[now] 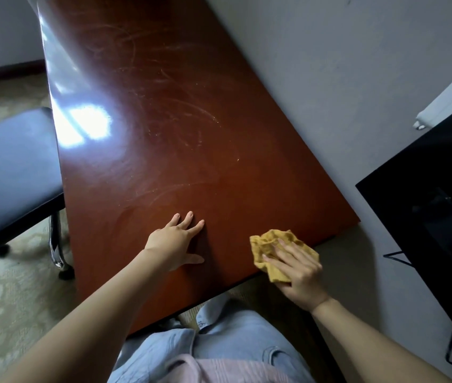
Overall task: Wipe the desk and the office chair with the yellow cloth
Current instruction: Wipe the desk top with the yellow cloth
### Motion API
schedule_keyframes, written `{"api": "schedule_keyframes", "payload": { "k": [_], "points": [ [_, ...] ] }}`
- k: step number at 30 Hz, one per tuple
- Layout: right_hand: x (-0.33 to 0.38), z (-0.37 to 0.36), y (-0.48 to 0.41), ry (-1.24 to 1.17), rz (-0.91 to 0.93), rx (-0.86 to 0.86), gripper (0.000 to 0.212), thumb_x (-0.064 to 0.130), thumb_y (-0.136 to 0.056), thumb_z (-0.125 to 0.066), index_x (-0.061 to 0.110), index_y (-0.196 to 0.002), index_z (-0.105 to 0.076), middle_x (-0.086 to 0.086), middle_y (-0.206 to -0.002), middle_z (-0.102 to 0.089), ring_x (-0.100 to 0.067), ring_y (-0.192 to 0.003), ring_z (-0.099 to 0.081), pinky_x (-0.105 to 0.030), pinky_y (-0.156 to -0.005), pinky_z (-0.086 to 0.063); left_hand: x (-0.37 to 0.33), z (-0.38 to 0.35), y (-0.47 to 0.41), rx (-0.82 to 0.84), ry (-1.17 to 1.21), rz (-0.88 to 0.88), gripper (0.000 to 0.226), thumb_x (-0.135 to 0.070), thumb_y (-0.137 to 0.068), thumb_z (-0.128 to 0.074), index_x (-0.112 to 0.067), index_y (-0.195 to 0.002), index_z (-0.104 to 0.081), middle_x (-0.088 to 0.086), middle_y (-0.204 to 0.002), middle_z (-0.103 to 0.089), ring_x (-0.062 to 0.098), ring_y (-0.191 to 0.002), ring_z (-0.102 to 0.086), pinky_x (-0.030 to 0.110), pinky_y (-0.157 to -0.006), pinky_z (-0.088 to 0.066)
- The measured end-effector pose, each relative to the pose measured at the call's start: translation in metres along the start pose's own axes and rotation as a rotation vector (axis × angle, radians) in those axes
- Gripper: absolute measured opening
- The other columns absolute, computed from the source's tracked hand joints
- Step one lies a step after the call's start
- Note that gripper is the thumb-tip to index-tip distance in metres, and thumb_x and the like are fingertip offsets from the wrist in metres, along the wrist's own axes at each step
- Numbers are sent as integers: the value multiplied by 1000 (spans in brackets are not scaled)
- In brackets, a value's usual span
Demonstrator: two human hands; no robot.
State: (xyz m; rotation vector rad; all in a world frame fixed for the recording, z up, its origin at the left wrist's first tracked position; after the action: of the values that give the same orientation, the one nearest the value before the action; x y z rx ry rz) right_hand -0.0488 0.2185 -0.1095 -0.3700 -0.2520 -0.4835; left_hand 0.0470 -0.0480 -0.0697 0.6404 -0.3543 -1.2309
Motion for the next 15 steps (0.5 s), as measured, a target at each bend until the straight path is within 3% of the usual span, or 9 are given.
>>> {"api": "schedule_keyframes", "payload": {
  "k": [4, 6, 8, 12, 15],
  "points": [
    [-41, 16, 16, 134, -228, -63, 28, 19, -77, -67, 17, -104, -73, -11, -111, -69, -31, -105, -64, -38, -90, -46, 3, -3, 0, -7, 17, -19, 90, -64, -85, -53, -37, -151, 2, -6, -161, 8, 21, -148, 2, 41, -116, -22],
    [-60, 22, 17, 136, -381, -61, 42, 4, -66, -80, 13, -107, -72, -15, -113, -67, -36, -108, -62, -47, -87, -51, 3, -4, -1, -8, 10, -21, 89, -64, -85, -52, -37, -151, 2, -5, -161, 8, 21, -148, 2, 41, -117, -19],
    [-74, 27, 11, 122, -525, -89, 49, -4, -64, -81, 10, -110, -70, -17, -117, -65, -38, -115, -57, -51, -89, -49, 3, -4, -1, -16, 1, -26, 86, -63, -87, -49, -36, -151, 1, -4, -161, 7, 22, -148, 1, 41, -118, -15],
    [-84, 19, -15, 103, -784, -175, 41, 5, -80, -70, 11, -121, -64, -12, -132, -56, -34, -131, -42, -46, -104, -38, 3, -4, -2, -47, 15, -24, 74, -57, -94, -42, -34, -152, -3, -1, -161, 4, 25, -148, -1, 40, -118, -10],
    [-91, 13, -41, 141, -937, -158, 41, 17, -89, -60, 17, -130, -57, -8, -143, -47, -31, -138, -30, -45, -112, -19, 2, -5, -1, -68, 3, -15, 70, -57, -95, -39, -35, -152, -3, -1, -161, 2, 25, -148, -3, 40, -118, -10]
  ]
}}
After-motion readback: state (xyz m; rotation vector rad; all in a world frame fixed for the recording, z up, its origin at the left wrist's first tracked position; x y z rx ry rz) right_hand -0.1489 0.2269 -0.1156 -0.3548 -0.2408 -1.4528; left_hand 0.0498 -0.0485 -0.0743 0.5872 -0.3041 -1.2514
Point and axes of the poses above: each hand's wrist, its own y-axis away from the middle knuckle, its own z-axis out of the back of the hand, x = y × z, the point moved 2 cm from there along -y, towards the middle knuckle
